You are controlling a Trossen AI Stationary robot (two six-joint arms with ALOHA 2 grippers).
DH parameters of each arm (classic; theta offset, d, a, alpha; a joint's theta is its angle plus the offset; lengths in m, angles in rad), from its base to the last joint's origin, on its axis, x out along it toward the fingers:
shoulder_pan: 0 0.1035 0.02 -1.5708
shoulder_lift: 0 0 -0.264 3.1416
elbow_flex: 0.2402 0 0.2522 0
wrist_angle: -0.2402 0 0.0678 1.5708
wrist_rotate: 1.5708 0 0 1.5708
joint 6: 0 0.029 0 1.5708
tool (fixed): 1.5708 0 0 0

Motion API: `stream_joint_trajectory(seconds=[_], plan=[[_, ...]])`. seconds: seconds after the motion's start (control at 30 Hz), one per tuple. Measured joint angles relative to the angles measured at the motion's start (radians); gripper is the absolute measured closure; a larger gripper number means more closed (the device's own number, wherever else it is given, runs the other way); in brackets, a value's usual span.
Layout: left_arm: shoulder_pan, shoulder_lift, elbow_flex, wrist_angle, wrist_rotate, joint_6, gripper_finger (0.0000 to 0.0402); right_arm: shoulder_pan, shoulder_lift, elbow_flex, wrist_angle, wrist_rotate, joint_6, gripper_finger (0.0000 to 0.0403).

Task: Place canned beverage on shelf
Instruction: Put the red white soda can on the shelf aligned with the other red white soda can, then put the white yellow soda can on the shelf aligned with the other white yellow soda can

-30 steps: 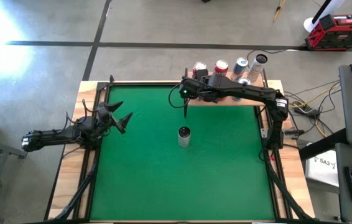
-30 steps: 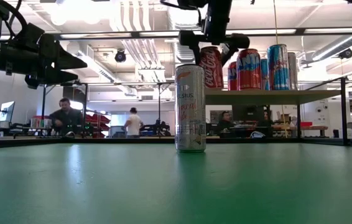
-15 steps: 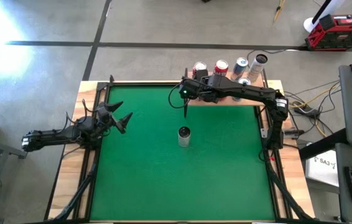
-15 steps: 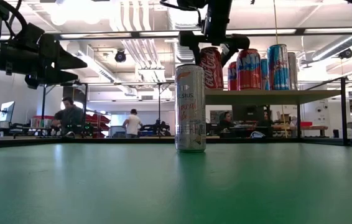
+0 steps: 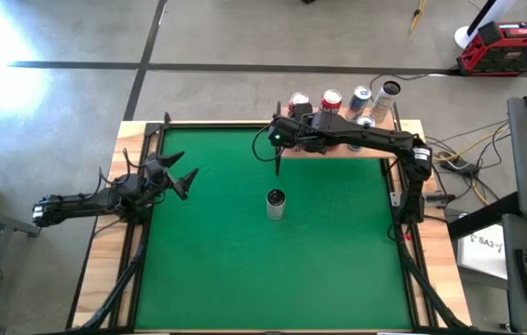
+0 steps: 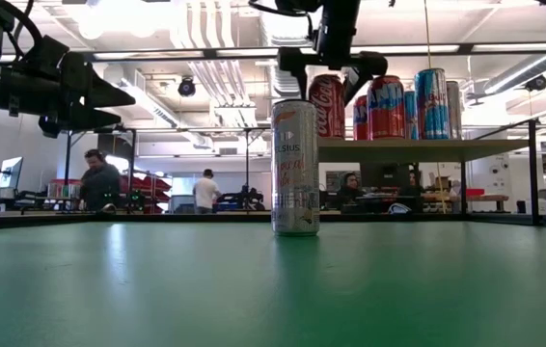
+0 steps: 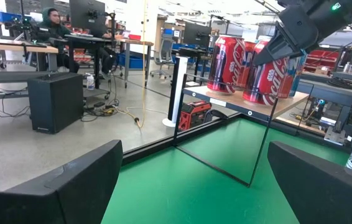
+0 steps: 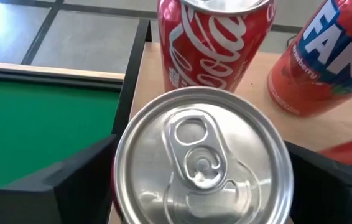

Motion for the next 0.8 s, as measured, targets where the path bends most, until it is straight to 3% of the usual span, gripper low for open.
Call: stream_joint_trajectory(seconds=[0.37,0.6,0.8], plan=[[0.000,0.000,0.000,0.000,0.000,0.000,0.0015,0.011,-0.009,0.000,-0.011,-0.007,0.034,0.0016],[0.000,0.000,0.000,0.000,0.000,0.000,0.0015,0.057,-0.012,0.045,-0.123,-0.016,0.120,0.0016],[0.000,0.000,0.000,0.000,0.000,0.000,0.0015,0.129,-0.013,0.082,-0.223,-0.153,0.158,0.0016]])
